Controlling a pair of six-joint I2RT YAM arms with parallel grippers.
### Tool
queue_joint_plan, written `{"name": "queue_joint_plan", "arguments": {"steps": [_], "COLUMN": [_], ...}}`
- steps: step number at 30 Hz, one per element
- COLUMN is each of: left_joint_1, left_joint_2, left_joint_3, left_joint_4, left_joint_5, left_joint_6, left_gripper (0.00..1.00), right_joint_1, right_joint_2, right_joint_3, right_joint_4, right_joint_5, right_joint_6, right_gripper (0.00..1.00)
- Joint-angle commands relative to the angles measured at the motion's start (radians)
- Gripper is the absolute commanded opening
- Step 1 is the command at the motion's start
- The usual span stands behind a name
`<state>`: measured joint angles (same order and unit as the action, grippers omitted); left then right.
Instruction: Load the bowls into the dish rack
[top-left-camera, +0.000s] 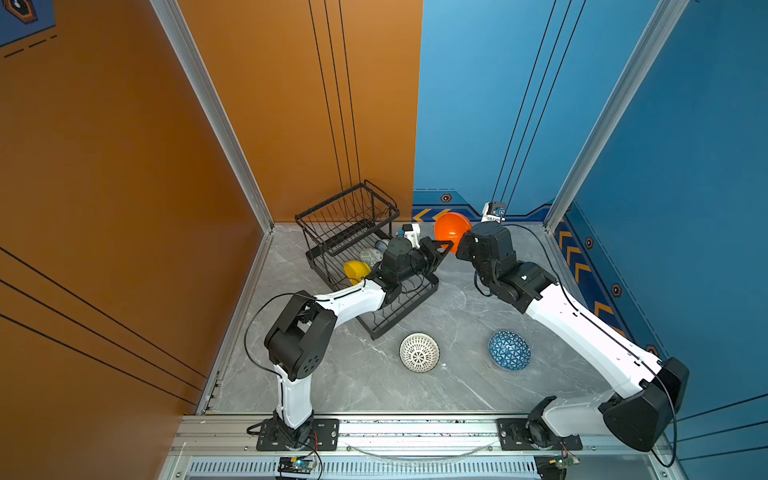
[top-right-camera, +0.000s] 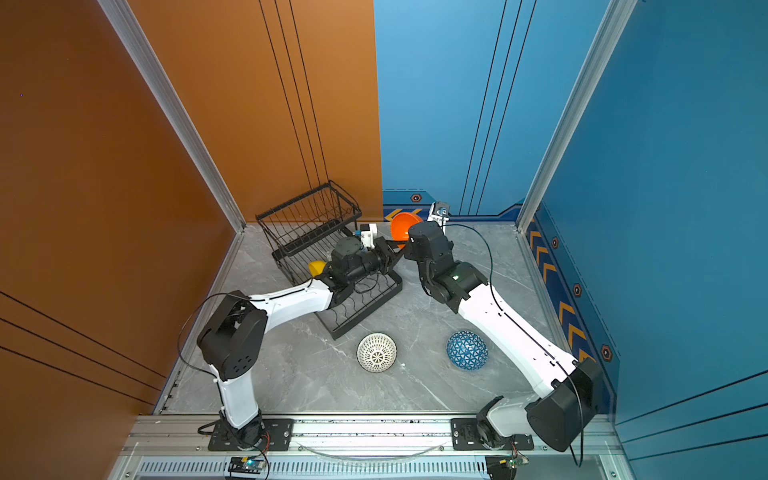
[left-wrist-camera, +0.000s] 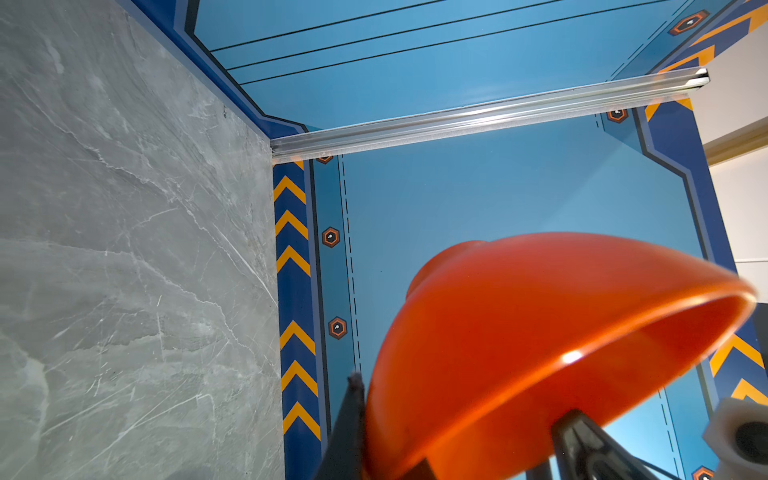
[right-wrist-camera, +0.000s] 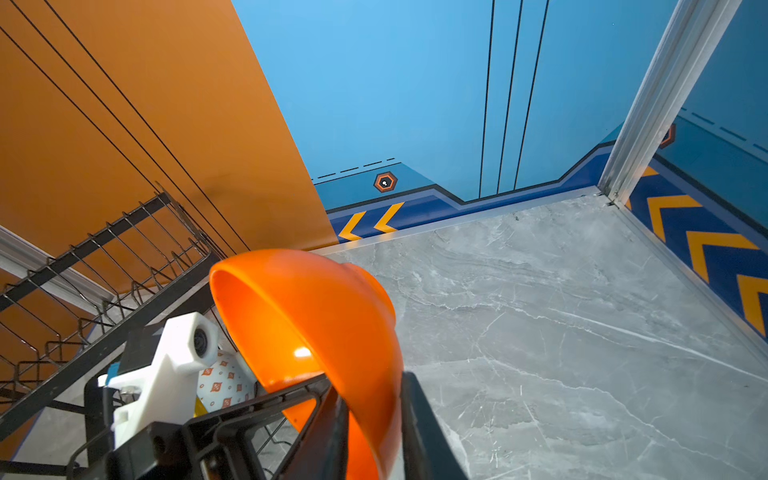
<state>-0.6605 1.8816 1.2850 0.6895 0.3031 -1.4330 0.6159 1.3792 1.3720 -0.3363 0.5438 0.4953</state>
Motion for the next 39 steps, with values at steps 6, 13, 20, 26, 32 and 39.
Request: {"name": "queue_joint_plan", "arguments": {"steps": [6,13,20,26,32,39], "left_joint_1": [0.012,0.019,0.017,0.016,0.017,0.017], "left_joint_2": [-0.004,-0.026,-0.046,-0.055,-0.064,-0.063], "left_joint_3": [0.021,0.025,0.03,0.028,0.018,0.028], "left_joint_4": [0.062,0.009,-0.037,-0.064,-0.081,-0.081], "left_joint_5": [-0.002,-0.003,-0.013,-0.028,-0.035,-0.03], "left_joint_6": [-0.014,0.005,0.021,0.022,0.026,0.022], "left_gripper": [0.0,0.0,0.0,0.0,0.0,0.0], "right_joint_1": [-0.009,-0.02,-0.063,-0.079,-0.085,-0.087], "right_joint_2": [-0.002,-0.024,-0.037,0.009,0.046,0.09], "right_joint_3": [-0.003,-0.017,0.019,0.1,0.163,0.18], "right_joint_4": [-0.011,-0.059,-0.131,-0.223,-0.292,-0.322], "right_joint_5": [0.069,-0.026,-0.13,-0.279,-0.37,-0.368], "right_joint_6": [0.009,-0.035,-0.071,-0.051,-0.029,-0.038], "right_gripper": [0.31,0.37,0.39,0.45,0.5,0.52]}}
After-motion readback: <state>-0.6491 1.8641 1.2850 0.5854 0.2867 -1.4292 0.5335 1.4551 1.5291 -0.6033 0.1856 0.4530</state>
